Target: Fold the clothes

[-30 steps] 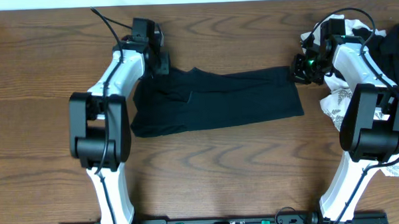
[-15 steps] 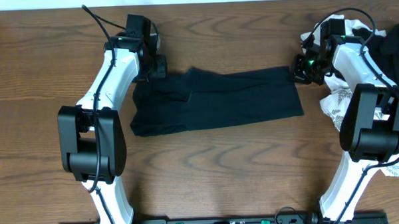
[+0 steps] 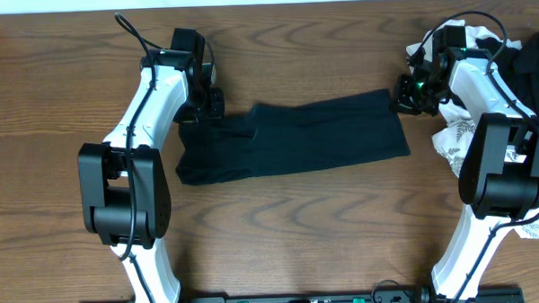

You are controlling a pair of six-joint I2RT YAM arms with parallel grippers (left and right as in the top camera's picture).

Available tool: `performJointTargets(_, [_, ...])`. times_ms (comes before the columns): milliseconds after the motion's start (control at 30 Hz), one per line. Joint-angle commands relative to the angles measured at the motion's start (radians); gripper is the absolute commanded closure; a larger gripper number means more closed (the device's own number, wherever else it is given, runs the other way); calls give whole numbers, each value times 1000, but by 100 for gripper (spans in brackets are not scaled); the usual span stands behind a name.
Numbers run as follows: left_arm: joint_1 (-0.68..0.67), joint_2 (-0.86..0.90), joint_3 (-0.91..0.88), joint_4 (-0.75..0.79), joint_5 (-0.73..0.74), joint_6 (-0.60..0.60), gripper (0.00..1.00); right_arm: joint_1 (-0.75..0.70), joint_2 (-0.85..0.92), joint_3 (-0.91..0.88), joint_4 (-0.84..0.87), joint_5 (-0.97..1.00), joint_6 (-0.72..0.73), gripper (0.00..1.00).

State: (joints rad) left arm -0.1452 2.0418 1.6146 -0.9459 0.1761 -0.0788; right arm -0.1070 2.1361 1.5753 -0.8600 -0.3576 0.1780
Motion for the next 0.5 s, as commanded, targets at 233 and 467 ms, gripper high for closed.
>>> performJointTargets(233, [4,2,6,-95,-13,-8,90,3,-19,-1,-6,93,9,96])
performJointTargets(467, [4,2,6,-127,-12,-8,87,3,-19,-1,-3,93,9,93])
